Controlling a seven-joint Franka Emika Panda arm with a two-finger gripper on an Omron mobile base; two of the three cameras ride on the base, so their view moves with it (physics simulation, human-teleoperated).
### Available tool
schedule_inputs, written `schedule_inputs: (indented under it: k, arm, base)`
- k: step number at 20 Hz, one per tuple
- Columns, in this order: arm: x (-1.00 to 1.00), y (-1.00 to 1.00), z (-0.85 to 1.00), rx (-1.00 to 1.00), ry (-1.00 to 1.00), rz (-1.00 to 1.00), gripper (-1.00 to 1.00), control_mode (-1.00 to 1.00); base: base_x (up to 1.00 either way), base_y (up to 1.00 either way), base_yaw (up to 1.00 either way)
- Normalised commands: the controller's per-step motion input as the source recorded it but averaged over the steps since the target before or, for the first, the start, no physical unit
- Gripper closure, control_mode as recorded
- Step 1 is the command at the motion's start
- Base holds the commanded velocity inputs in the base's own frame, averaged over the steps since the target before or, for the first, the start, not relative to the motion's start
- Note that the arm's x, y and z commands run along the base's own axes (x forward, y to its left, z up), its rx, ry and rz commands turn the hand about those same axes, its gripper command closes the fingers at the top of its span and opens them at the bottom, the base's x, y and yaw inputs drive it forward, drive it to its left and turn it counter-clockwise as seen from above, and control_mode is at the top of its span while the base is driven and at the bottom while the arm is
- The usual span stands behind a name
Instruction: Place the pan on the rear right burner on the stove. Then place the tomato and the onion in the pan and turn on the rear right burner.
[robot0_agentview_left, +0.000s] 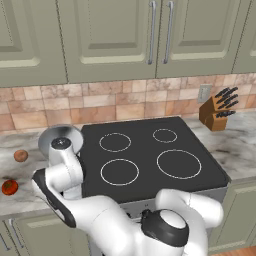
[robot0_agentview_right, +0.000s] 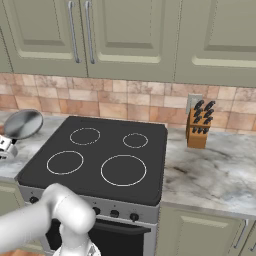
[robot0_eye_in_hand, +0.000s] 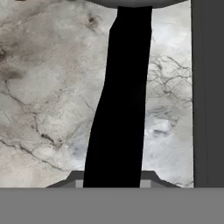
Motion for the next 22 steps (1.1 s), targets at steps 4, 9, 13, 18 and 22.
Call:
schedule_inputs:
  k: [4,9,13,18,22]
  arm:
    - [-0.13,-0.52,0.18,0.04,-0.01,-0.08,1.00,-1.00]
    - [-0.04,-0.50,0.23,0.06,-0.01,-0.09,1.00,-1.00]
    - [-0.03,-0.50,0.21,0.05,-0.02,-0.10,1.00,-1.00]
    - [-0.02,-0.55,0.12,0.05,0.00,-0.11,1.00,-1.00]
    - [0.00,-0.53,0.11,0.05,0.00,-0.10,1.00,-1.00]
  base:
    - [0.00,0.00,0.00]
    - [0.00,0.00,0.00]
    - [0.00,0.00,0.00]
    - [0.00,0.00,0.00]
    - [0.00,0.00,0.00]
